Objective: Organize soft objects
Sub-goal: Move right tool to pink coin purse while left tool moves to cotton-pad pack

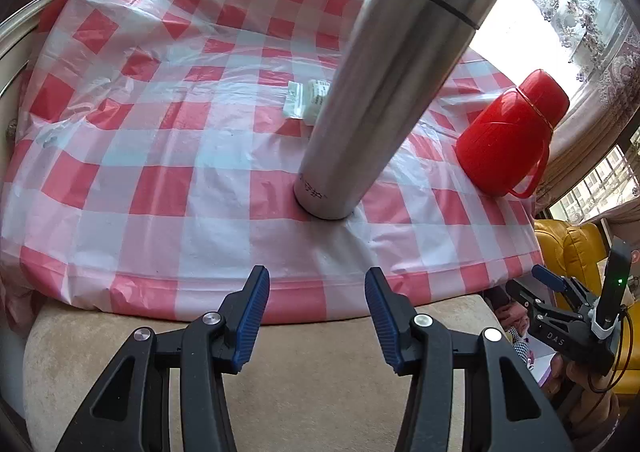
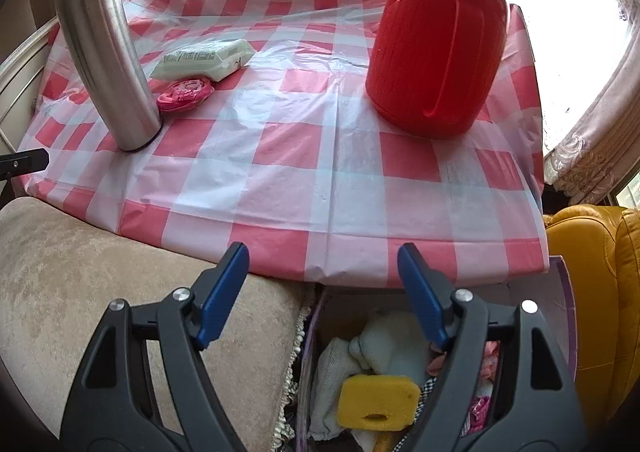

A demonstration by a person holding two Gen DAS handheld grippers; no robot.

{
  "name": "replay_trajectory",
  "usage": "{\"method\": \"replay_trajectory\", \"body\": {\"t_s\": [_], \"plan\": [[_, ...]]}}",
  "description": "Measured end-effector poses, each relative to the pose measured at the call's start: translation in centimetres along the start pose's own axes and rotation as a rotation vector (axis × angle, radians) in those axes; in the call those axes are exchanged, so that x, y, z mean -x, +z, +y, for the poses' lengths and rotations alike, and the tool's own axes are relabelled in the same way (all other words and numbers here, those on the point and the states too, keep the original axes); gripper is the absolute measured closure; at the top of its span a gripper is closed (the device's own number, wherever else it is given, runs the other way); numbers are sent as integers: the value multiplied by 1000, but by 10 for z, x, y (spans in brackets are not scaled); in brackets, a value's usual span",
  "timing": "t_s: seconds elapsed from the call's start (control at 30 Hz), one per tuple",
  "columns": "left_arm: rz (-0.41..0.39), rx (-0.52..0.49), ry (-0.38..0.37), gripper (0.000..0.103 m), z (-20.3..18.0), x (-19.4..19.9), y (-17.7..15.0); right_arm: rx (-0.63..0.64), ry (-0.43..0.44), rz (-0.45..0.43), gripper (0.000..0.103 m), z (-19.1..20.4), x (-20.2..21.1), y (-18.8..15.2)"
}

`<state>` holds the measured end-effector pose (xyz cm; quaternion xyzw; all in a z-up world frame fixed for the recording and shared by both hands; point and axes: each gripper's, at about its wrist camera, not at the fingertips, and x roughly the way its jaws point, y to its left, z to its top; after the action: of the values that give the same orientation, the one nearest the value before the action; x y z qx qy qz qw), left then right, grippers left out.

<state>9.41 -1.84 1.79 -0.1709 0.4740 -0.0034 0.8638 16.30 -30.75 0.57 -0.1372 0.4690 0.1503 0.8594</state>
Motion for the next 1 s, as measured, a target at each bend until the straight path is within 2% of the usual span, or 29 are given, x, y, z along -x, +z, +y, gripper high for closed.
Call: {"method": "replay_trajectory", "body": {"t_s": [0.33, 0.53, 0.7, 0.83, 0.87, 0.93, 1.0], "plan": [[17, 25, 25, 52, 41, -17, 33, 73, 46, -9, 23, 27, -26, 48], [21, 40, 27, 52, 62, -30, 57, 86, 68, -29, 17, 38, -41, 85], [34, 70, -12, 52, 76, -46, 83, 105, 117, -26, 15, 52, -57, 104], [53, 74, -73, 51, 79, -63, 111, 161, 166, -12, 15, 66, -75, 111], [61, 74, -88, 49, 79, -67, 119, 176, 175, -12, 15, 68, -78, 112], [72, 63, -122, 38, 74, -76, 135, 208, 197, -12, 15, 72, -84, 114], [90, 47, -170, 36, 67, -88, 149, 231, 249, -13, 15, 75, -89, 118]]}}
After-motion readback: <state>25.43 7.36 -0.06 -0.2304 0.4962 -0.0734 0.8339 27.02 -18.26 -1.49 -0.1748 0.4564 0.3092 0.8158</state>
